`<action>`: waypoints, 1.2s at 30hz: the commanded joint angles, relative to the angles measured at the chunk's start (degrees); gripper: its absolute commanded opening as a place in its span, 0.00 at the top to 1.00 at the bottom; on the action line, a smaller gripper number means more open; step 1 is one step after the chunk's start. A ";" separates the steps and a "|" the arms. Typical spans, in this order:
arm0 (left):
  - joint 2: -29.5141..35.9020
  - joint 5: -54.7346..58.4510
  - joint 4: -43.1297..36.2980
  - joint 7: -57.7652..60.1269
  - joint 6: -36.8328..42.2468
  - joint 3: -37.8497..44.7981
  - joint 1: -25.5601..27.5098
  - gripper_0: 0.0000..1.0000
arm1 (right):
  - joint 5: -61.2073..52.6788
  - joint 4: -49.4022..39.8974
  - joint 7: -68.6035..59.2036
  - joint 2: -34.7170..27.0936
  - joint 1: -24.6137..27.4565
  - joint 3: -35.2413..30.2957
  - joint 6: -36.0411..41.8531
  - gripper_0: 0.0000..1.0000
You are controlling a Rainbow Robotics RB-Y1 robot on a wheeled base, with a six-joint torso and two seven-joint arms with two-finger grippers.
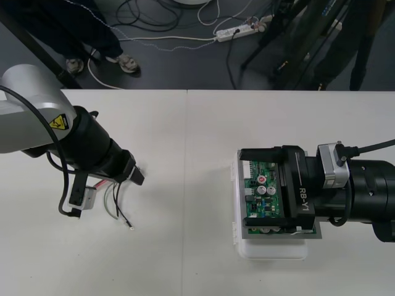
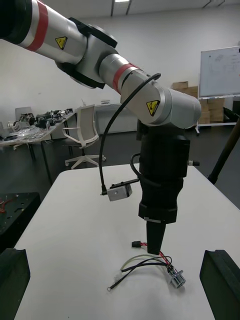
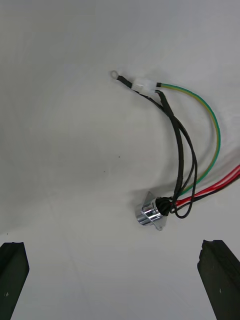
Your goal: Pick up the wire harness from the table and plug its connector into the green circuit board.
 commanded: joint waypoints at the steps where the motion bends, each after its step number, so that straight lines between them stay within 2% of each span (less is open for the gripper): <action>1: -2.48 -6.01 0.84 -4.28 5.22 -6.50 -7.27 0.00 | 0.43 -1.74 2.77 2.46 0.85 1.93 -0.68 0.00; 12: -8.98 -18.84 6.11 -5.16 9.17 -11.77 -8.94 0.00 | 1.13 -1.74 3.48 2.73 0.94 1.93 -0.77 0.00; 25: -13.90 -19.11 9.89 -7.79 9.17 -20.30 -12.81 0.00 | 0.78 -1.74 3.65 2.81 0.94 1.84 -0.77 0.00; 36: -18.39 -17.88 16.40 -11.13 9.53 -23.29 -12.98 0.00 | 0.78 -1.74 3.65 2.81 0.94 1.49 -0.86 0.00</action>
